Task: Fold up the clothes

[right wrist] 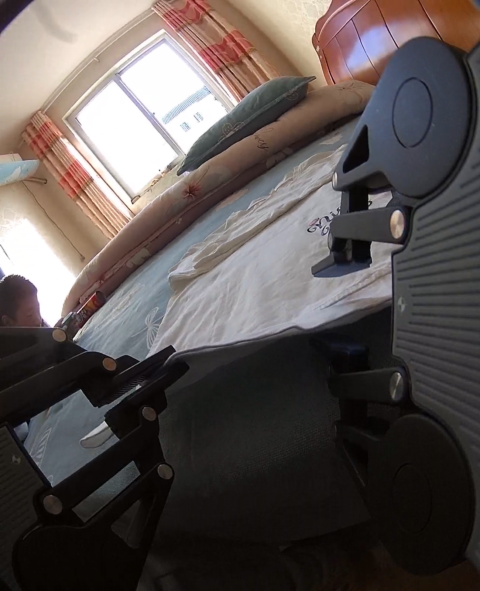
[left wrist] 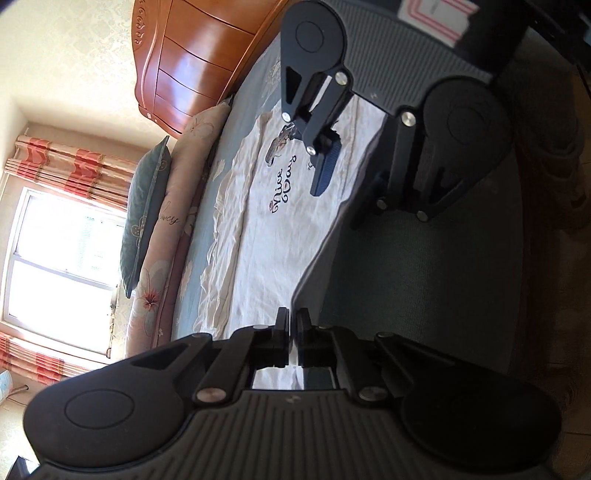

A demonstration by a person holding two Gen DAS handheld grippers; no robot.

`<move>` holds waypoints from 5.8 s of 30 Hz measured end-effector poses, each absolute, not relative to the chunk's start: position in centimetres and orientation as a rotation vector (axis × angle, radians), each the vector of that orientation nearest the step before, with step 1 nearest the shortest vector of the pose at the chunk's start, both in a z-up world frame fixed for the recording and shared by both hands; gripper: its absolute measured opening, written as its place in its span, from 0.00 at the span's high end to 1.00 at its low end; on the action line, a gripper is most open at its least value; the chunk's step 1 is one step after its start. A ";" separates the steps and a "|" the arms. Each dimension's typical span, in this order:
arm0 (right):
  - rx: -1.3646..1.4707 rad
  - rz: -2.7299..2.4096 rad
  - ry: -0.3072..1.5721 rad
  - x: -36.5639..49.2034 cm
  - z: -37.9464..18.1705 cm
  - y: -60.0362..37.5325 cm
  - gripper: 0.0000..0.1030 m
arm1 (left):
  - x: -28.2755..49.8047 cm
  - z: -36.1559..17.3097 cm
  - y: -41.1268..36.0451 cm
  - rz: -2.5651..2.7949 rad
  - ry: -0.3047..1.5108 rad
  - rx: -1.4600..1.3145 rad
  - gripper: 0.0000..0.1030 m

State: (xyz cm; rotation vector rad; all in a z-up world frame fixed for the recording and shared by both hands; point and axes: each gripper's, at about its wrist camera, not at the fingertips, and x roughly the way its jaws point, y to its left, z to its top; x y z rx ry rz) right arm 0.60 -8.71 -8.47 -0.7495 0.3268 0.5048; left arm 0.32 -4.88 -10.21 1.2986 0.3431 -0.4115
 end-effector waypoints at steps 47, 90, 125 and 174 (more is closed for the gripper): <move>-1.054 0.251 0.512 2.8 -11.1 -18.8 0.93 | 2.1 -12.1 -6.6 -0.332 0.408 1.246 0.93; -0.929 0.169 0.359 24.8 -4.3 -18.9 0.96 | 22.1 -6.7 -5.5 -0.166 0.297 1.202 0.94; -0.834 0.210 0.393 35.2 -7.4 -19.3 0.32 | 32.9 -5.0 1.6 -0.318 0.597 0.578 0.56; -0.508 0.323 0.548 39.4 -5.3 -27.5 0.12 | 32.5 -4.1 8.1 -0.332 0.685 0.428 0.18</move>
